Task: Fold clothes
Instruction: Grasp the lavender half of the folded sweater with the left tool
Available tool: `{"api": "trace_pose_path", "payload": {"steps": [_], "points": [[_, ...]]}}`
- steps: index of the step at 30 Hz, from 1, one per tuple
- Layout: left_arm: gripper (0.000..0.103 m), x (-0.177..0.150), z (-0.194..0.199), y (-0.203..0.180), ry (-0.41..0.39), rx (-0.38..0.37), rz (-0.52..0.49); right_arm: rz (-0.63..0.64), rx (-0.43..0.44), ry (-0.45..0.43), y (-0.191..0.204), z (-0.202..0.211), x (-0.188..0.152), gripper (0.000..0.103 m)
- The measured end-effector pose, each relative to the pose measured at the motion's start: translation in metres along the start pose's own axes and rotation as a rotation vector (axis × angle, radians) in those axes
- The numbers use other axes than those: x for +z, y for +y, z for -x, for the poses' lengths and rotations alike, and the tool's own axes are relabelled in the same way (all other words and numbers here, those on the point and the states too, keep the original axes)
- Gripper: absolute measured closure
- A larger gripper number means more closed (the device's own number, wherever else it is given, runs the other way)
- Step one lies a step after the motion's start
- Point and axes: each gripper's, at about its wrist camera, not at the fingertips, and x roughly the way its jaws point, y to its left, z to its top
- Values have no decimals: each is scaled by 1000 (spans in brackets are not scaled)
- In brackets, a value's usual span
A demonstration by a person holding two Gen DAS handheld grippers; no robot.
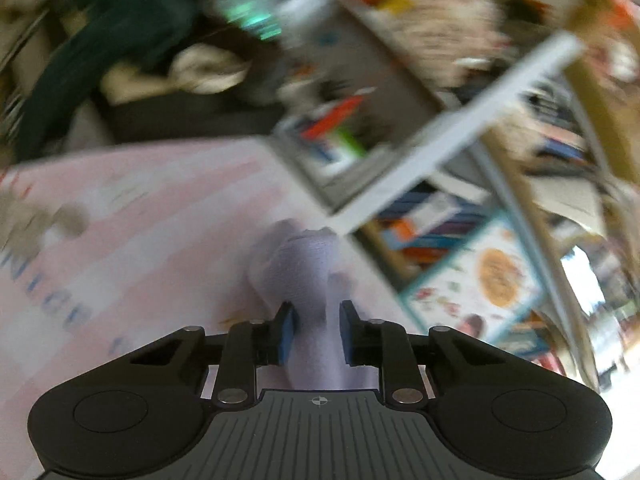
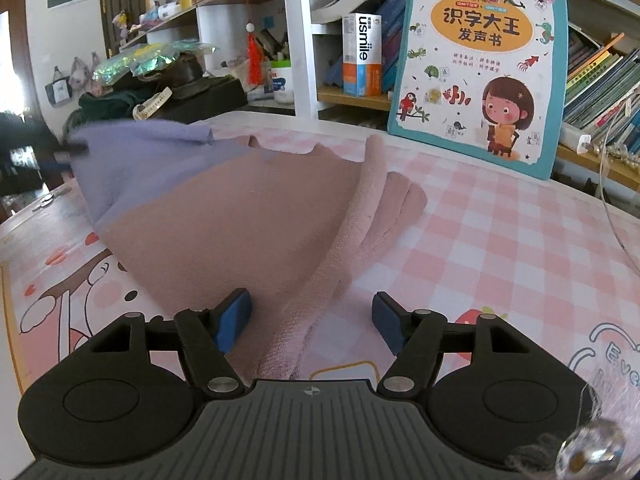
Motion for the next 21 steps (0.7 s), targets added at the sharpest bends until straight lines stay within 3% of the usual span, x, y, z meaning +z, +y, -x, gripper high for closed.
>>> {"api": "trace_pose_path", "payload": {"steps": [3, 5, 10, 21], "points": [[70, -2, -4, 2, 19, 10, -3, 1, -3, 1, 0, 0, 0, 37], [71, -5, -13, 18, 56, 53, 59, 1, -4, 1, 0, 0, 0, 37], [71, -15, -23, 40, 76, 43, 165, 2, -5, 2, 0, 0, 0, 37], [71, -21, -26, 40, 42, 58, 147, 50, -43, -10, 7, 1, 0, 36]]}}
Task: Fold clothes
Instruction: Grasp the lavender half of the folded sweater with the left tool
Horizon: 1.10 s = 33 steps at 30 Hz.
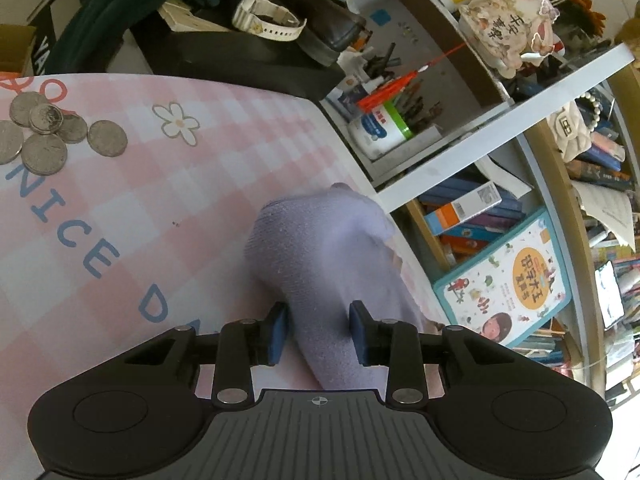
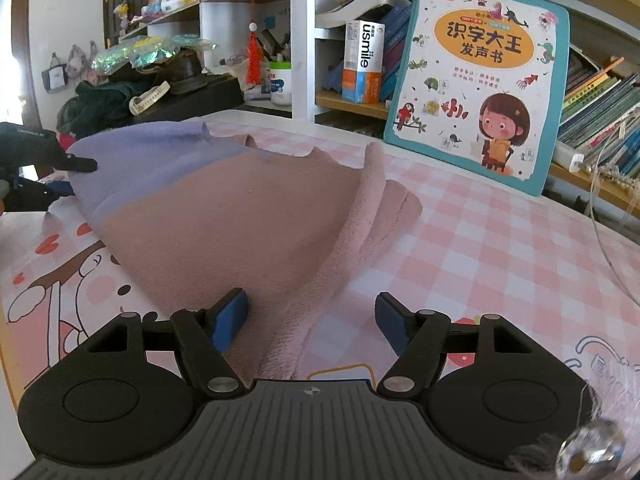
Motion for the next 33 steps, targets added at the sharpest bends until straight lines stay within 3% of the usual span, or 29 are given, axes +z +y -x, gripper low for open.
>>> {"api": "trace_pose_path", "payload": {"steps": [16, 21, 33], "points": [[77, 0, 0, 3, -8, 5, 12, -49, 36, 13, -8, -1, 1, 36], [88, -3, 0, 6, -18, 9, 3, -50, 35, 14, -7, -1, 1, 35], [89, -2, 2, 10, -8, -10, 15, -50, 35, 14, -8, -2, 1, 35]]}}
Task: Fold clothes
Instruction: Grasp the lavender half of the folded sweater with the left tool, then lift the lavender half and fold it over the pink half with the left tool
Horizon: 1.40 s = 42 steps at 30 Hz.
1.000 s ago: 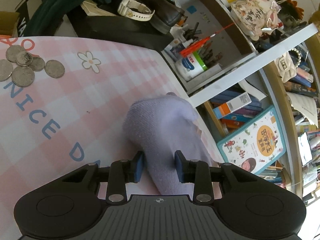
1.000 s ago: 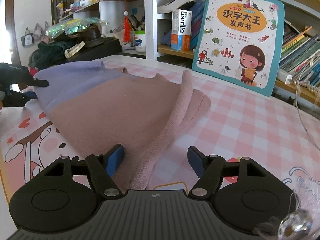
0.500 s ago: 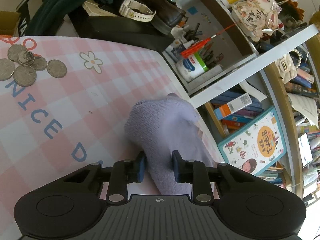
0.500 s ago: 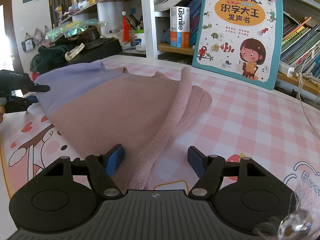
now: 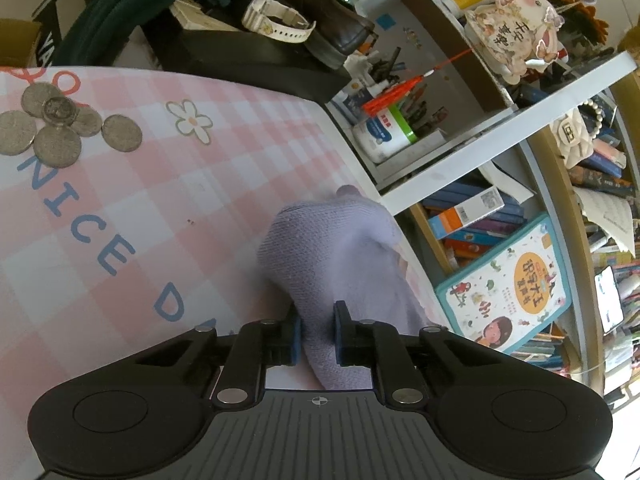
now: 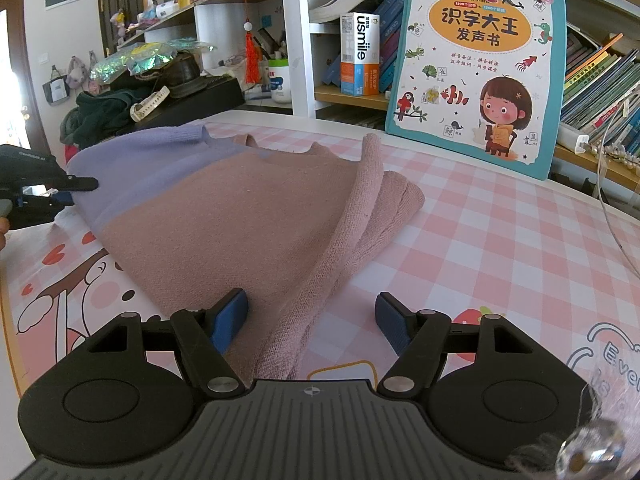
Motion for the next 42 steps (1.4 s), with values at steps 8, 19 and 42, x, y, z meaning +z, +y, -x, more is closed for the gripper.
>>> {"api": "trace_pose_path", "payload": {"steps": [8, 19, 42], "points": [[89, 1, 0, 1, 8, -6, 4, -1, 1, 0, 0, 0, 0, 34], [89, -1, 2, 0, 10, -12, -13, 0, 1, 0, 0, 0, 0, 34], [94, -13, 29, -91, -87, -83, -401, 0, 3, 1, 0, 0, 0, 34]]}}
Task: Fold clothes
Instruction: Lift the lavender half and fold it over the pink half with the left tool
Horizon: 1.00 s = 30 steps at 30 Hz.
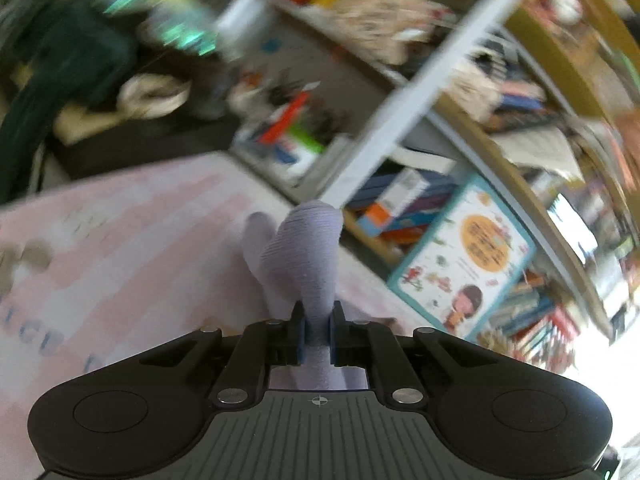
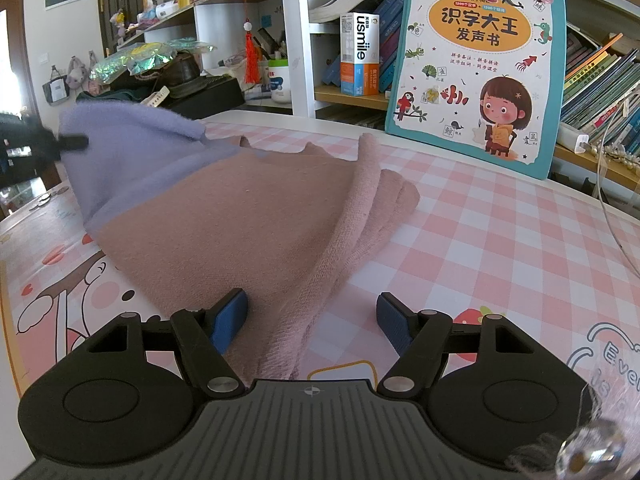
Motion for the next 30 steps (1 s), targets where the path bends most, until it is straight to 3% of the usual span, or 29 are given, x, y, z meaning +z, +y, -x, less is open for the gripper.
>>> {"api": "trace_pose_path", "payload": {"steps": [7, 12, 17, 21, 23, 28, 30], "points": [[94, -6, 2, -75, -35, -90, -235, -1, 1, 1, -1, 0, 0, 34], [94, -36, -4, -134, -20, -181, -434, -2, 2, 1, -1, 0, 0, 34], [93, -98, -20, -179, 112, -200, -731, -3, 2, 1, -1, 1, 0, 34], [89, -140, -31, -190, 198, -135, -931, -4, 3, 1, -2, 0, 0, 34], [88, -142, -33, -186, 213, -133, -929, -4, 3, 2, -2, 0, 1, 34], [88, -123, -34, -178, 240, -169, -811, -4, 3, 2, -2, 0, 0, 34], [88, -117, -32, -176, 219, -180, -776, -4, 4, 2, -2, 0, 1, 33]]}}
